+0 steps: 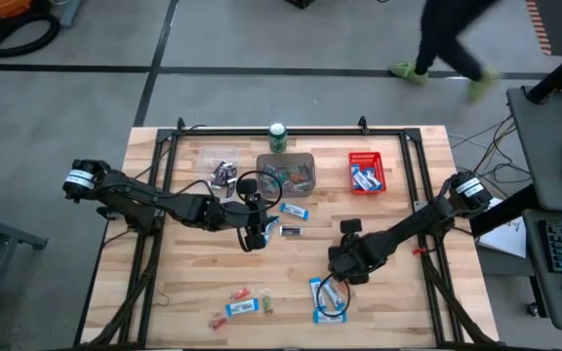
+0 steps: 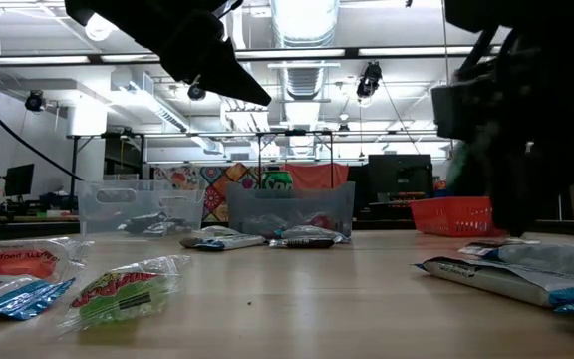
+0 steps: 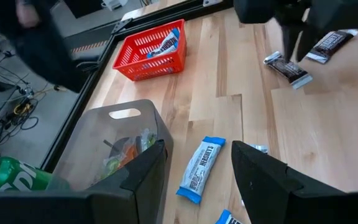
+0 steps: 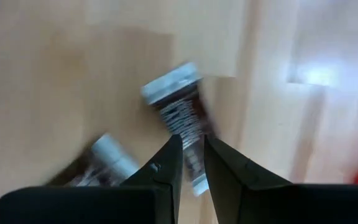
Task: Organize candy in baskets
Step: Put the brown chocolate bar into the transparent bin
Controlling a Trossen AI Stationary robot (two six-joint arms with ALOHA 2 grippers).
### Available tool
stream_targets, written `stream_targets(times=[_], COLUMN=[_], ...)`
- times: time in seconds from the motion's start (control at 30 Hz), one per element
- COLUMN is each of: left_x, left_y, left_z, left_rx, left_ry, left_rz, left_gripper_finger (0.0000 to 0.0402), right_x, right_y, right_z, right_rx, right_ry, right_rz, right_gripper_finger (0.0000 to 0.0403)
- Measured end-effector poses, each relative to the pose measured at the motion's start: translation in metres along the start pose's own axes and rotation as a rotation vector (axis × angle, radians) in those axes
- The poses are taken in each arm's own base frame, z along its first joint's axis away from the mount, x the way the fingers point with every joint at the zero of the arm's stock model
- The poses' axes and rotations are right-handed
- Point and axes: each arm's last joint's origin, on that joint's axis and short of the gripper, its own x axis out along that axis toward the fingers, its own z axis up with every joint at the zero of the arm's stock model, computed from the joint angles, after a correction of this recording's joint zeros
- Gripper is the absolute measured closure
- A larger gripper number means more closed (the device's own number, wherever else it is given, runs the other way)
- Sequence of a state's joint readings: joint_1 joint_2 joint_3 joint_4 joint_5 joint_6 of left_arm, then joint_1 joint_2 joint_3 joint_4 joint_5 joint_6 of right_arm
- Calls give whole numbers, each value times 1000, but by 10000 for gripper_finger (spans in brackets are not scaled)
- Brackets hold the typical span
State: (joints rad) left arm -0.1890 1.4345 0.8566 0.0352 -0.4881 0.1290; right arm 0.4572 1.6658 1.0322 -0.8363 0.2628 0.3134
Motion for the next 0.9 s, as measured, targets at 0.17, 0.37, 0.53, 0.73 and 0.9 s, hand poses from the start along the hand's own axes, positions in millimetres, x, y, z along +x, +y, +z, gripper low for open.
stream_targets(times=[0.17,0.37,0.53,0.73,0.9], left_x=[0,0,0,0,0], left_y=[0,0,0,0,0], left_z=[0,0,0,0,0], left_rx=[-5,-9,-9,-9,-12], left_ry=[-1,-1,-1,-1,-1], left_rz=[0,0,0,0,0], left_gripper_finger=[233,233,233,233,233], right_x=[-6,-8,-8,-3,9], right_y=[0,-5,-5,-4,-8], right_z=[6,9,8,3,-3], right_rx=[28,154,136,23,20], right_ry=[-27,-44,-32,6,34], right_rz=[0,-39,-34,20,41], right_gripper_finger=[361,332,272,224,220])
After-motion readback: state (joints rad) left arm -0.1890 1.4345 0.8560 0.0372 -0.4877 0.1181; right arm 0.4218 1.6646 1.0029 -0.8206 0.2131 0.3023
